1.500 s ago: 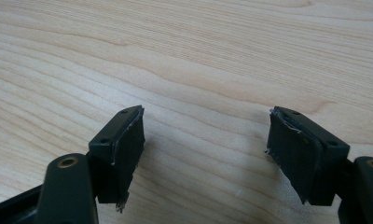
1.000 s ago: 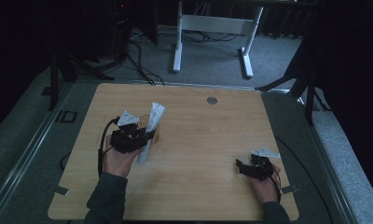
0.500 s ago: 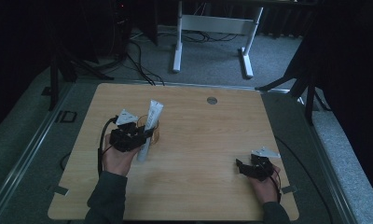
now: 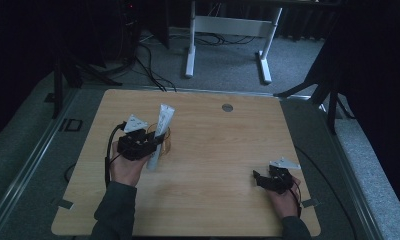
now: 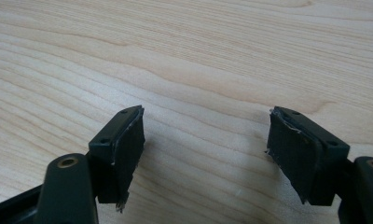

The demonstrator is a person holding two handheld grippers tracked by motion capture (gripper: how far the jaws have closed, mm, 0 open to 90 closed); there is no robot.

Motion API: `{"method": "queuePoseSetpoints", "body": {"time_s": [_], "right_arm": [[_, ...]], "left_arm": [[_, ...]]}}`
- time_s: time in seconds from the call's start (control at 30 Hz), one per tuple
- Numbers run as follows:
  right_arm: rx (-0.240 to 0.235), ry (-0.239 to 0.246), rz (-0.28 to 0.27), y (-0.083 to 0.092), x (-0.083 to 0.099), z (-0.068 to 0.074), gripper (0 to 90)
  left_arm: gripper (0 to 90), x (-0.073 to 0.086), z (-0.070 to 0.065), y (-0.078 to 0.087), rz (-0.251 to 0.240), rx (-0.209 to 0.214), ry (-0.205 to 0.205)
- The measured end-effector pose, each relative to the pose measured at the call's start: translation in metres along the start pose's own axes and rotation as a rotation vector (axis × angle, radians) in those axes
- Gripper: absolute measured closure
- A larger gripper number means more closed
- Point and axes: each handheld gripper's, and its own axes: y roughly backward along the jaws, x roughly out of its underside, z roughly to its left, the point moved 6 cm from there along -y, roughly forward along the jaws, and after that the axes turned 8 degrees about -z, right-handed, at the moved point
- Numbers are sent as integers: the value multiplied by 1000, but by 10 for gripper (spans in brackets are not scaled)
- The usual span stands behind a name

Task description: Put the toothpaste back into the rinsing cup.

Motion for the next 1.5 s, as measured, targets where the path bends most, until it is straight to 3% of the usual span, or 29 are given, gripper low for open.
{"method": "queuePoseSetpoints", "body": {"time_s": [0.8, 1.5], "right_arm": [[0, -1, 0, 0, 0, 0, 271], [0, 0, 0, 0, 0, 0, 271]], "left_arm": [[720, -8, 8, -4, -47, -27, -7], [719, -21, 20, -4, -97, -40, 16]]}}
